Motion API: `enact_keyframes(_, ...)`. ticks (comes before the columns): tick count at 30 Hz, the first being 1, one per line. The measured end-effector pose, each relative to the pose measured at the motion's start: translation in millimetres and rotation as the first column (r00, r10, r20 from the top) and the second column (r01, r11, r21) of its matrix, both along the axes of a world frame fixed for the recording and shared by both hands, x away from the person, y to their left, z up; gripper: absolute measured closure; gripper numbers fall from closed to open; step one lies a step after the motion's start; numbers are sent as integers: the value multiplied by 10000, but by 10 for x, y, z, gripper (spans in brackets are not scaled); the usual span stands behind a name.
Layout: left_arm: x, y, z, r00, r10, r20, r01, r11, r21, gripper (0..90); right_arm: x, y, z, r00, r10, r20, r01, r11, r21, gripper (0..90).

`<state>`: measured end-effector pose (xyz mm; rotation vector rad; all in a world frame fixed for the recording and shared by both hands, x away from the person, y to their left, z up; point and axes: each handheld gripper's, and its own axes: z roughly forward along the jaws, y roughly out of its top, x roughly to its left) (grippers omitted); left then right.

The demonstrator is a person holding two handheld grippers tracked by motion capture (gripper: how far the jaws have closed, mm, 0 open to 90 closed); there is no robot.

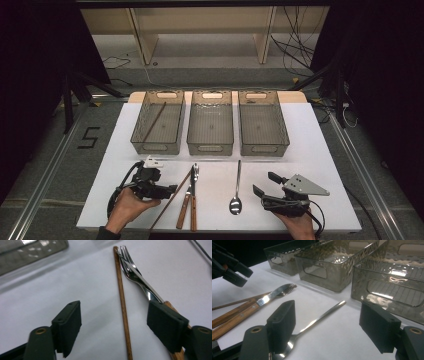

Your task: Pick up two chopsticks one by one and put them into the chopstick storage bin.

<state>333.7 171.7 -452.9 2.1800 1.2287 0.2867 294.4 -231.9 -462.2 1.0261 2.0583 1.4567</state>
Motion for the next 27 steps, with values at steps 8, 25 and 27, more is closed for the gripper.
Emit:
enact_keyframes(8, -82, -109, -106, 9991, -327, -281, 344, 9974, 640, 405, 5, 5, -5, 10000, 14, -23, -14, 10000, -22, 298)
enact_keyframes(25, -129, -182, -245, 9984, -401, -411, 457, 9881, 1466, 605, 5, 6, -5, 10000, 18, -35, -18, 10000, -18, 298)
enact_keyframes(27, -130, -180, -246, 9988, -346, -336, 393, 9879, 1504, 636, 6, 5, -6, 10000, 14, -36, -14, 10000, -18, 298)
